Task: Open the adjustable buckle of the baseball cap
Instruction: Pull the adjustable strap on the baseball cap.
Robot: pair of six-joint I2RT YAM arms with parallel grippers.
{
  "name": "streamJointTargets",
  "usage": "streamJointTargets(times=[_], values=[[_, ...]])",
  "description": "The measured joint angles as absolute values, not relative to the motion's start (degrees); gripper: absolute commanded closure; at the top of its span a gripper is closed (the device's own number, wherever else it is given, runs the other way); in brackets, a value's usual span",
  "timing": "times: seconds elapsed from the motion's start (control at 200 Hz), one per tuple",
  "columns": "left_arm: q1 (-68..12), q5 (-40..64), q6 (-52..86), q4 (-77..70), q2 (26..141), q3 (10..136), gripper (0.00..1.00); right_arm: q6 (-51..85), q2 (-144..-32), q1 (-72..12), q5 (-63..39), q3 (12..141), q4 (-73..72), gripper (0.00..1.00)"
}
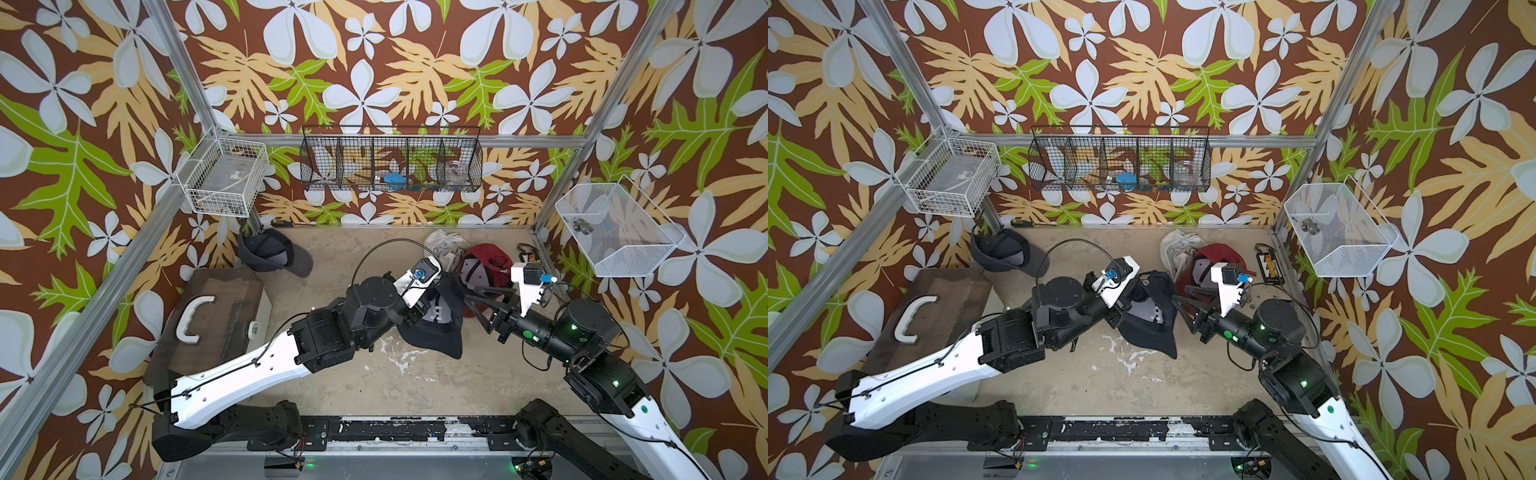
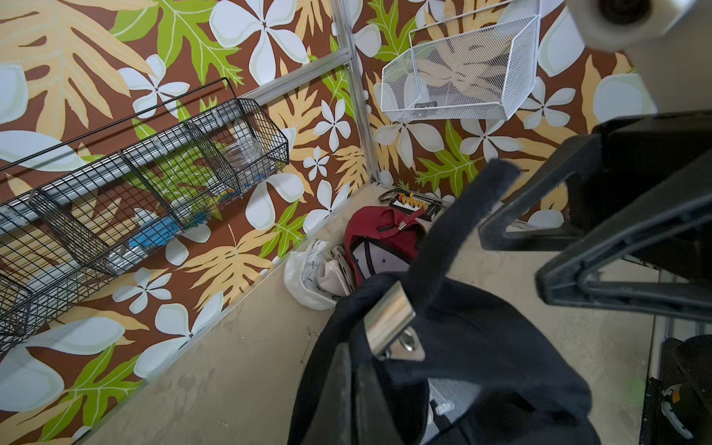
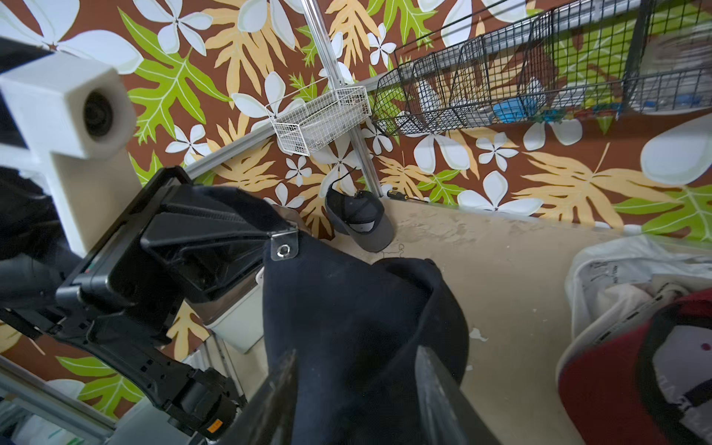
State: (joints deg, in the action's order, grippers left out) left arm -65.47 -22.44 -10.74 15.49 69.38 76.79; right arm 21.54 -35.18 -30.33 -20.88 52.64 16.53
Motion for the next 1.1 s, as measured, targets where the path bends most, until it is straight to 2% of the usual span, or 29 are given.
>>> streamJointTargets(times=[0.295,0.766,1.101], values=[[-65.5,-22.5,-9.3,21.6,72.9,81.8,1.00,12.3,-32.4,-30.3,-19.5,52.9,19.7,0.49],[-65.5,-24.4,-6.3,28.4,78.1,87.8,1.00,5.7,-36.1,-30.6,-16.2,55.5,22.7,0.51],[-65.5,-24.5,-6.0,30.4,79.6,89.5,1.00,2.4,-38.9,-36.5,-12.4,55.5,22.7,0.51]])
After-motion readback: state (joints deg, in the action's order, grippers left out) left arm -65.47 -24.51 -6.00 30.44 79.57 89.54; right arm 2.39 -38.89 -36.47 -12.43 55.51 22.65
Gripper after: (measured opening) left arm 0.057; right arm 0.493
